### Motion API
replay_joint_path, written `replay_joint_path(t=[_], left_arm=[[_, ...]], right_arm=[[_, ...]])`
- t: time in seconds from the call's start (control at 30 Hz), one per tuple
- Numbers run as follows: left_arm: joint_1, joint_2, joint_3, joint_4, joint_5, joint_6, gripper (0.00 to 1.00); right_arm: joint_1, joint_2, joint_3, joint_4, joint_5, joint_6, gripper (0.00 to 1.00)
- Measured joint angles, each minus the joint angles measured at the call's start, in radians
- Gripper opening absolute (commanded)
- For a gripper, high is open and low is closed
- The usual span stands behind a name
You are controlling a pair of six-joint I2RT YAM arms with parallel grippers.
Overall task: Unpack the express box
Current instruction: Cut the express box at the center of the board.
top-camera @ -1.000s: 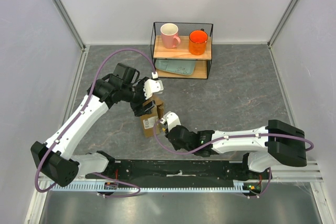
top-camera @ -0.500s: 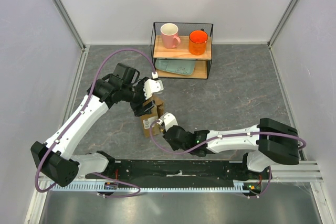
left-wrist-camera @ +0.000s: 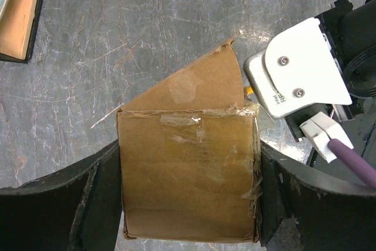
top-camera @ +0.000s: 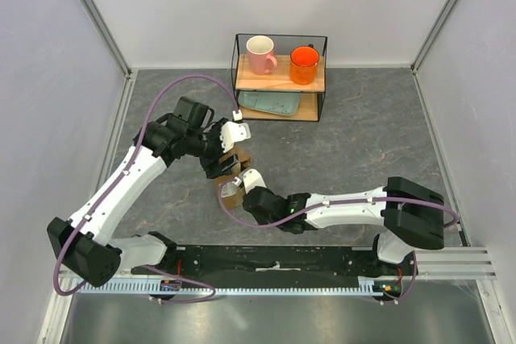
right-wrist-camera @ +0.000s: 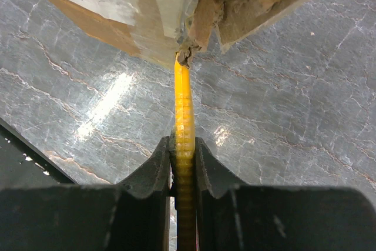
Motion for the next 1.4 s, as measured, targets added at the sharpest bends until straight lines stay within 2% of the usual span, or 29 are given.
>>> replay_joint_path(t=[0.3,0.5,0.87,1.1,1.4], left_arm=[[0.004,0.000,-0.001,0.000,0.002,0.000,0.53],[0.005,0.000,-0.001,0.000,0.003,0.000,0.53],[0.006,0.000,-0.005,0.001,0.007,0.000,0.52],[0.006,-0.006,-0.015,0.006,0.010,-0.009,0.52],[0.006,-0.009,-0.019,0.015,0.012,-0.023,0.51]], right_arm=[[-0.001,0.010,0.029,-0.034,0.016,0.005,0.00],[-0.001,-0.039,0.035,-0.056,0.036,0.005,0.00],[0.001,0.008,0.051,-0.004,0.034,0.052,0.00],[0.016,0.009,0.035,0.010,0.041,0.076,0.00],[0.066,-0.016,-0.024,-0.065,-0.003,0.103,0.00]])
